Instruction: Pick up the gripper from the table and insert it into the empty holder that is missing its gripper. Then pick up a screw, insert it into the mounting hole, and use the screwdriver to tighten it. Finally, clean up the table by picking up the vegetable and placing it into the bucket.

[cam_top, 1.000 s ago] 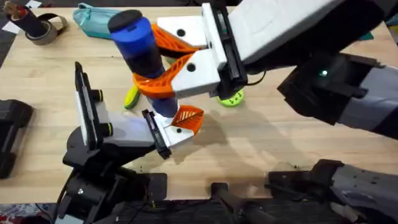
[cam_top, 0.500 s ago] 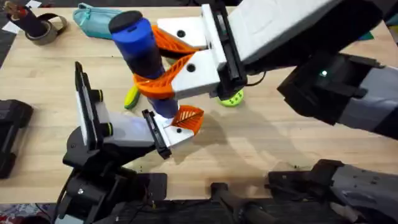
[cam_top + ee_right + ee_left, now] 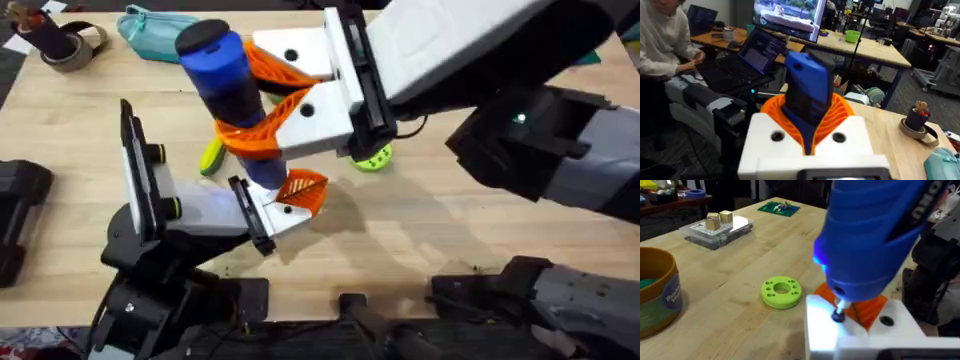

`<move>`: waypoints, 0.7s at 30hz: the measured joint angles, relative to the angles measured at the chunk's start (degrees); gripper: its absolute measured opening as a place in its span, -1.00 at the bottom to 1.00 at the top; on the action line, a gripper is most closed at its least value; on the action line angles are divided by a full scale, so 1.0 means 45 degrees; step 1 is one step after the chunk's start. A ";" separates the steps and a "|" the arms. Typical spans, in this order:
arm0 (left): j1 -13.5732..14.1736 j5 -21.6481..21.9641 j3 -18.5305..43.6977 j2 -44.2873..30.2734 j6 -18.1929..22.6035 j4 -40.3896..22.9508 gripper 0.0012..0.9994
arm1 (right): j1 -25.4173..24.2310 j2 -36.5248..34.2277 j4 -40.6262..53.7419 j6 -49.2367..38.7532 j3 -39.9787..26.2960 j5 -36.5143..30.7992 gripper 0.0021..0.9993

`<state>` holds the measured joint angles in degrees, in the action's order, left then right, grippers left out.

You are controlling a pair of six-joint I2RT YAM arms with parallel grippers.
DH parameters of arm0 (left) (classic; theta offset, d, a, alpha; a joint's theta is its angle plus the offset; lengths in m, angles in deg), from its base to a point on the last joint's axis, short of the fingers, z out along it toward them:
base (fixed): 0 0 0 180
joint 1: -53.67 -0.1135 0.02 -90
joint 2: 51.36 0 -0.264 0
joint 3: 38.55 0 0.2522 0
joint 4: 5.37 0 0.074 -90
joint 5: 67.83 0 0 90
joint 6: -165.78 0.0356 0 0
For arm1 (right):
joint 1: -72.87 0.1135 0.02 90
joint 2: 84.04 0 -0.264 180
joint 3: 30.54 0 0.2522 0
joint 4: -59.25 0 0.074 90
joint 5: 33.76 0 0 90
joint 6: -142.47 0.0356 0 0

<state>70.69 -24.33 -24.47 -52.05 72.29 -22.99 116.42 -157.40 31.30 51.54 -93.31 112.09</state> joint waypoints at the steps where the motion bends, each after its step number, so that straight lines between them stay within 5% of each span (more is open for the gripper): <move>1: 0.0000 -0.0004 0.0000 0.0000 0.0000 0.0000 -0.97 | 0.0000 0.0000 0.0041 -0.0005 0.0001 0.0000 -0.92; 21: 0.0000 -0.0004 0.0000 0.0000 0.0000 0.0000 -0.97 | 0.0000 0.0000 0.0227 -0.0092 0.0005 -0.0005 -0.92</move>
<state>70.69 -24.35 -24.47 -52.05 72.29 -22.99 116.42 -157.40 32.32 51.13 -93.29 112.07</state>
